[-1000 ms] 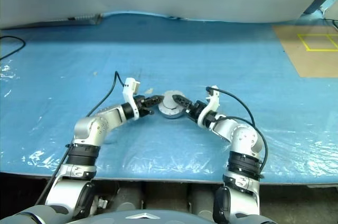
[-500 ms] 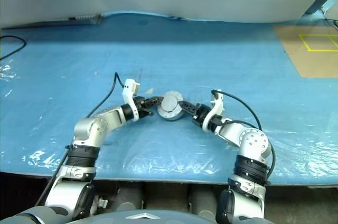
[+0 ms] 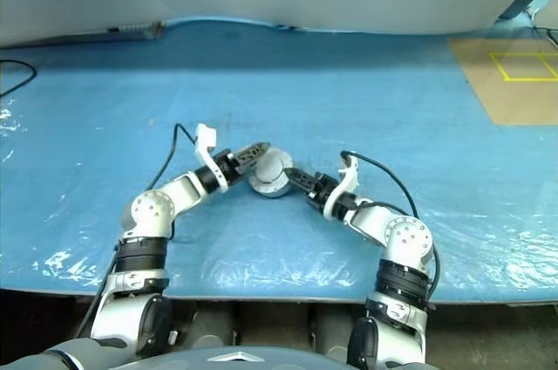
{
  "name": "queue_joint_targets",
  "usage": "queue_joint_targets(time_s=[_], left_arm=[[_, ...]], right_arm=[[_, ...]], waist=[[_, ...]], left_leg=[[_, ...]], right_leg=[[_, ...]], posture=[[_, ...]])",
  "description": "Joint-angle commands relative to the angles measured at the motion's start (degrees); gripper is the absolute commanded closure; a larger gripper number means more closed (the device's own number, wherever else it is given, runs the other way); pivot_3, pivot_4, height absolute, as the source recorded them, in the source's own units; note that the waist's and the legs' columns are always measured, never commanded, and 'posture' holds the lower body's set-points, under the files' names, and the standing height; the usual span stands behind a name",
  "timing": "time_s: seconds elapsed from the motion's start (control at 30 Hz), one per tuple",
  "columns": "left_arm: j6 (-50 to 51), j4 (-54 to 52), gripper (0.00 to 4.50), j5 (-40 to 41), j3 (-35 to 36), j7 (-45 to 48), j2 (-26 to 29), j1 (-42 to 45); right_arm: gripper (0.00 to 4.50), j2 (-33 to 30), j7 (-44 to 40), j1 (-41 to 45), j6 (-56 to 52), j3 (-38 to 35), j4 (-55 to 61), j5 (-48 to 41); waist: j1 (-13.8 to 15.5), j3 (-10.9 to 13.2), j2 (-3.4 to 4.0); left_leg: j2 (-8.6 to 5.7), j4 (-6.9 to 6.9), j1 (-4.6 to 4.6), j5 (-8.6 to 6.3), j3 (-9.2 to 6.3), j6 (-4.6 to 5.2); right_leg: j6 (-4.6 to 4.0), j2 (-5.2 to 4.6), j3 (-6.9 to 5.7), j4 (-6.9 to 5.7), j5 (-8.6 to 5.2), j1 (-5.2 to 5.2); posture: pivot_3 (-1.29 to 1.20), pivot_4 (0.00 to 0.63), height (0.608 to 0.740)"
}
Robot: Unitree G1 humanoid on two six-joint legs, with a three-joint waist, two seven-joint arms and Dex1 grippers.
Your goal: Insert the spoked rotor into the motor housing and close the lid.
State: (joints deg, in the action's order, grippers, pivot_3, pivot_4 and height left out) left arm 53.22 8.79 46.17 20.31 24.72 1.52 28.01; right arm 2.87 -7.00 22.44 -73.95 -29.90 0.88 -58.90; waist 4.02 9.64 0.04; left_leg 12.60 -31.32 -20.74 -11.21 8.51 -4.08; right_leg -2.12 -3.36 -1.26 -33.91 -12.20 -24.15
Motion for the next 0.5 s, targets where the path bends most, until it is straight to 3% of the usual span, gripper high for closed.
queue_joint_targets(time_s=[0.03,0.13,0.5], left_arm=[[1.48,-0.47,0.86,8.06,6.44,-4.19,-1.57,0.41],[2.95,-1.21,0.01,13.01,9.51,-7.43,-2.71,-0.01],[6.04,-0.51,0.0,22.15,9.7,-11.64,-4.34,-2.63]], right_arm=[[3.37,1.1,1.76,3.88,2.64,-3.04,1.16,-7.68],[3.37,1.26,3.86,5.35,4.05,-3.53,0.32,-10.0],[3.37,1.4,6.6,9.57,7.72,-0.59,-3.21,-13.46]], waist=[[0.05,0.0,0.0],[0.07,0.0,0.0],[0.08,0.0,0.0]], left_leg=[[0.0,-0.01,-0.05,0.0,-0.01,0.0],[0.01,0.0,-0.15,0.0,-0.03,0.0],[0.01,-0.06,-0.21,0.0,-0.06,0.0]], right_leg=[[0.0,0.0,-0.02,-0.01,0.0,-0.02],[0.01,0.0,-0.05,0.0,0.01,-0.03],[0.11,0.01,-0.08,-0.01,0.07,-0.03]], posture=[[0.0,0.15,0.74],[0.0,0.15,0.74],[0.0,0.15,0.74]])
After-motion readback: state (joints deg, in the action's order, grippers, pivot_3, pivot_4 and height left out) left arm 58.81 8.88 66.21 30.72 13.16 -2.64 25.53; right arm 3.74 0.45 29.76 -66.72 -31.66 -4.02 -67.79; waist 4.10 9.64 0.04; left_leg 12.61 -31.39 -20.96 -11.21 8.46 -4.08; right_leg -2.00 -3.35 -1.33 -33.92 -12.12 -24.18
